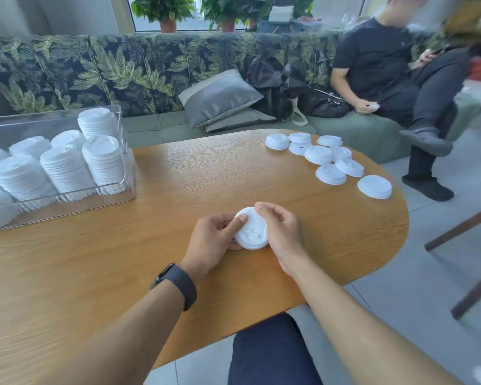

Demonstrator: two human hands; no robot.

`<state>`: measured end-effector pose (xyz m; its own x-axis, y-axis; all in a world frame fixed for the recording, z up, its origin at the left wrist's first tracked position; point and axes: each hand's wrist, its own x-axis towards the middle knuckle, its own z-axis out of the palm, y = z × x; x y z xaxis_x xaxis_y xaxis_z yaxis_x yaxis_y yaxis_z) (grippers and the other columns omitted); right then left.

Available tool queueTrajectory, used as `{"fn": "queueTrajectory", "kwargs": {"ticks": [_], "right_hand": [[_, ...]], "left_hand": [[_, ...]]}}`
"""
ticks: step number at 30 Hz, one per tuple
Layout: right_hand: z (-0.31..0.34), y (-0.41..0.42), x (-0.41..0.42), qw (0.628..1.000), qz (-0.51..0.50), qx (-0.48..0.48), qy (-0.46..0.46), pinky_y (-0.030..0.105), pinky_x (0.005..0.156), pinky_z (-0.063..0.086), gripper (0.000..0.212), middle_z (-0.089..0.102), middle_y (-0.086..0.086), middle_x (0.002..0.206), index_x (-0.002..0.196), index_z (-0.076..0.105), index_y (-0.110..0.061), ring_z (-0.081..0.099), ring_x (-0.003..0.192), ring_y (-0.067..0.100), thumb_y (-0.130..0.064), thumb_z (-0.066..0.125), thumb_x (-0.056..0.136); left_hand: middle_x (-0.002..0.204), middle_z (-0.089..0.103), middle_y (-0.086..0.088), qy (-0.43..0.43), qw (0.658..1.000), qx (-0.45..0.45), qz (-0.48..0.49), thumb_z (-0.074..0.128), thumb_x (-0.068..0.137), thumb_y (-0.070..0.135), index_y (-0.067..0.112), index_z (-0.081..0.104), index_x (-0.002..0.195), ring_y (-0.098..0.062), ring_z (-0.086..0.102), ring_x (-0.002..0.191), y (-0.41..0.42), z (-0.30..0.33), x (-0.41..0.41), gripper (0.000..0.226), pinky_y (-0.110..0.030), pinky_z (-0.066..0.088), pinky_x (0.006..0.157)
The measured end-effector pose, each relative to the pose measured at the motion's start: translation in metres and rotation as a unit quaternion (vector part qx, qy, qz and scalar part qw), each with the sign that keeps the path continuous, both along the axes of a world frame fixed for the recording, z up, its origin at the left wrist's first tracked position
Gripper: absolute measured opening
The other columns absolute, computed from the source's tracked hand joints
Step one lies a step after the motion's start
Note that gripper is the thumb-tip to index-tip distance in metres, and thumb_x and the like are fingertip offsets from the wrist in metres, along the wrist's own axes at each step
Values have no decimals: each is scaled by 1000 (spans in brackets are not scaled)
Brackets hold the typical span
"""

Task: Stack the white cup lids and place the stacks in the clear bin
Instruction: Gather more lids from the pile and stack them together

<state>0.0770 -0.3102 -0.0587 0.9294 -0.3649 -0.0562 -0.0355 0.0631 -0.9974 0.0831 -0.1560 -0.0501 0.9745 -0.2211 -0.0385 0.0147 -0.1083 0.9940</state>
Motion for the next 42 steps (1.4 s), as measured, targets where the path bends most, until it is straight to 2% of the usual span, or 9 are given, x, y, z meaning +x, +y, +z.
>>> {"fn": "queueTrajectory", "kwargs": {"ticks": [3,9,14,17,23,29,33,40,42], "right_hand": [[1,-44,0,998,-44,-37,-15,11,73,51,5,76,-16,86,90,76,-27,68,80,-10,-24,73,94],[-2,-131,-1,966,-224,-130,-7,27,91,55,12,74,-10,103,108,71,-24,69,101,8,-25,66,97],[-5,-193,8,916,-294,-269,44,32,101,48,38,54,-12,130,130,60,-27,51,119,8,-20,61,93],[-14,-219,22,897,-304,-316,49,44,107,46,53,46,-3,145,139,54,-20,38,135,19,-22,65,87],[-18,-250,47,880,-266,-379,108,42,123,28,88,43,7,154,153,37,-7,24,151,27,-43,75,83],[-22,-254,58,853,-261,-426,152,40,122,28,72,56,8,144,139,53,-8,33,145,29,-54,68,86],[-16,-246,48,871,-288,-387,95,40,103,44,55,65,2,121,116,59,-16,45,126,27,-52,77,77],[-3,-204,16,928,-254,-273,11,17,83,40,70,55,-17,117,129,52,-24,58,110,8,-40,90,72],[-4,-183,10,943,-219,-250,-12,19,89,44,80,51,-27,115,140,47,-25,58,111,5,-43,90,74]], "left_hand": [[95,81,-3,30,999,-14,-7,67,99,36,10,76,111,-20,79,89,-42,1,10,30,-33,65,75],[97,78,-12,61,998,-9,16,69,98,42,6,73,109,-23,78,75,-109,3,27,38,-23,60,60],[76,77,-11,59,998,21,2,67,98,48,10,73,103,-25,76,66,-150,4,41,38,-25,60,58],[80,77,-17,57,998,27,-8,66,99,47,6,72,108,-27,77,70,-170,3,52,43,-33,65,63],[90,75,-27,44,999,16,4,65,101,42,-2,71,106,-28,78,71,-192,0,62,44,-33,62,54],[86,75,-24,32,999,16,12,64,101,42,-2,71,105,-29,78,70,-192,-3,62,45,-31,61,52],[87,73,-29,28,999,5,15,64,102,41,-5,70,105,-32,77,70,-188,-3,58,46,-31,62,54],[95,76,-25,55,996,-71,9,60,104,38,7,72,112,-30,76,77,-163,-1,48,34,-29,61,58],[93,76,-25,63,995,-79,12,57,106,38,10,70,112,-31,76,79,-150,-1,43,31,-31,63,61]]}}
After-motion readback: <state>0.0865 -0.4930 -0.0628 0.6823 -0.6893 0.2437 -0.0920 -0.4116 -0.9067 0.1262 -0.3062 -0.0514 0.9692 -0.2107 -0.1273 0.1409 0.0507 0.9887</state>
